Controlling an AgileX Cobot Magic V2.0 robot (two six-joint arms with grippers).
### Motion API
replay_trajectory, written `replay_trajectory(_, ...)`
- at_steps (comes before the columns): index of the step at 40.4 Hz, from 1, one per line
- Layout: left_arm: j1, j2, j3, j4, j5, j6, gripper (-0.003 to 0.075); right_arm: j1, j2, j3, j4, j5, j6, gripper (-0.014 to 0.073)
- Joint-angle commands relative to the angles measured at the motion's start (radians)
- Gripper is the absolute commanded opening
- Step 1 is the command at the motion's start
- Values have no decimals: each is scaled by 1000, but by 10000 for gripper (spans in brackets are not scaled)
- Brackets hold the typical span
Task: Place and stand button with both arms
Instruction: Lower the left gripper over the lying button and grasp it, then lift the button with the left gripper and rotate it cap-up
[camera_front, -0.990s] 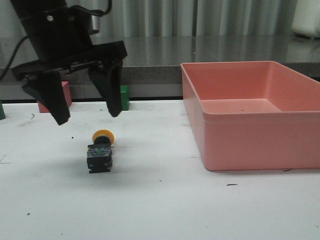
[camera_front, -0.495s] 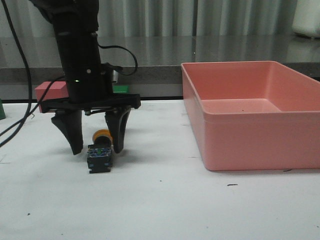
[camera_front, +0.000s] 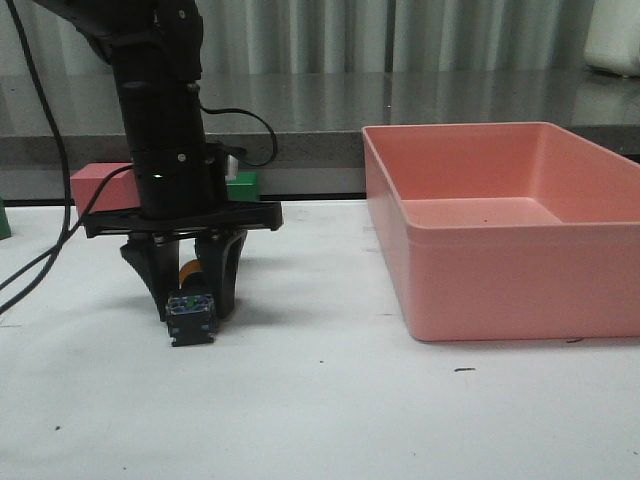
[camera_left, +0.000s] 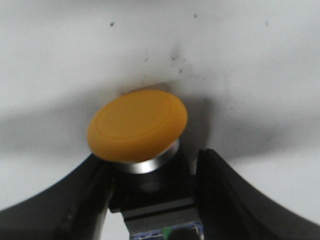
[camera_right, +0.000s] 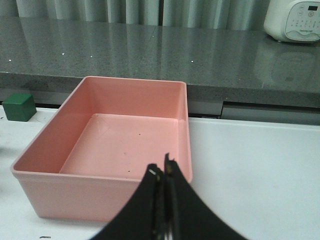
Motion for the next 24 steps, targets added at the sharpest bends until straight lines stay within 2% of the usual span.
replay_trajectory(1, -8, -58, -28, -13, 57, -1, 120, -5, 11, -25, -12, -85, -7, -69)
replay_trajectory(7, -8, -87, -26, -2, 46, 24, 117, -5, 11, -25, -12, -85, -7, -69)
replay_trajectory(11, -11, -139, -7, 36, -23, 28, 117, -5, 11, -25, -12, -85, -7, -69)
replay_trajectory(15, -11, -225, 64, 59, -202, 28, 117, -5, 11, -25, -12, -85, -7, -69)
replay_trajectory(24, -9, -431, 367, 159, -663, 28, 117, -5, 11, -25, -12, -85, -7, -69)
